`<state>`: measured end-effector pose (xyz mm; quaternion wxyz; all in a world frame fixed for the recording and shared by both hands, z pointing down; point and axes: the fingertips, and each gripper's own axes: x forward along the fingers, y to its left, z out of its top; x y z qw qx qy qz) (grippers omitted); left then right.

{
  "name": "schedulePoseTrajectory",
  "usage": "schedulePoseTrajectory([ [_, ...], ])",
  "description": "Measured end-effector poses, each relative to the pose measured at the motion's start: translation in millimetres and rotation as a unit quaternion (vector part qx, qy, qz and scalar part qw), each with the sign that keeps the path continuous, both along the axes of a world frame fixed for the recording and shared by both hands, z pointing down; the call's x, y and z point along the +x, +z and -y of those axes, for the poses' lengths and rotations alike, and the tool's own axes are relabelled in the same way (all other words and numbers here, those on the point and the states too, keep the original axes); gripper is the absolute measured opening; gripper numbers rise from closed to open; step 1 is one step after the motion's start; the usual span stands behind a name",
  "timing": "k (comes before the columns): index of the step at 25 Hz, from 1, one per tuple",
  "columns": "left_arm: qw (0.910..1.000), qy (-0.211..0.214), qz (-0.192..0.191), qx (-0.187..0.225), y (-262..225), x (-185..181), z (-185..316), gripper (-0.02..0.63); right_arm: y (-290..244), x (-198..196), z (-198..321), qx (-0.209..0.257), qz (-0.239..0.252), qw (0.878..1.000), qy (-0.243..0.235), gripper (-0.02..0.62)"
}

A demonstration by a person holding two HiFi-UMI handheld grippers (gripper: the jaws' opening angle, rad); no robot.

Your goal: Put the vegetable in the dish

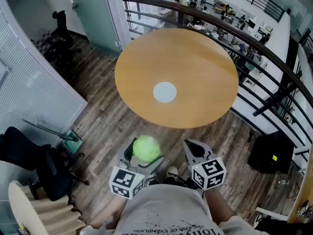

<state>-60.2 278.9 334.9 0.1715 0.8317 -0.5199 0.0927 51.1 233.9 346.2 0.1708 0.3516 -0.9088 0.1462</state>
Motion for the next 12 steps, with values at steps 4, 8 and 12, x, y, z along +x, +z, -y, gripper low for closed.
schedulePoseTrajectory([
  [4,1.0000,-0.001,-0.001,-0.001,2.4,0.4,0.0,0.492,3.0,1.3,-1.9,-0.002,-0.001,1.000,-0.003,0.025],
  [8,1.0000,-0.001,-0.001,0.000,3.3,-0.3,-2.7,0.492,4.4,3.2,-4.7,-0.003,-0.001,1.000,-0.001,0.025],
  [12,1.0000,-0.003,-0.002,0.001,2.4,-0.5,-3.8,0.492,2.9,7.0,-4.9,0.001,-0.002,1.000,0.004,0.025],
])
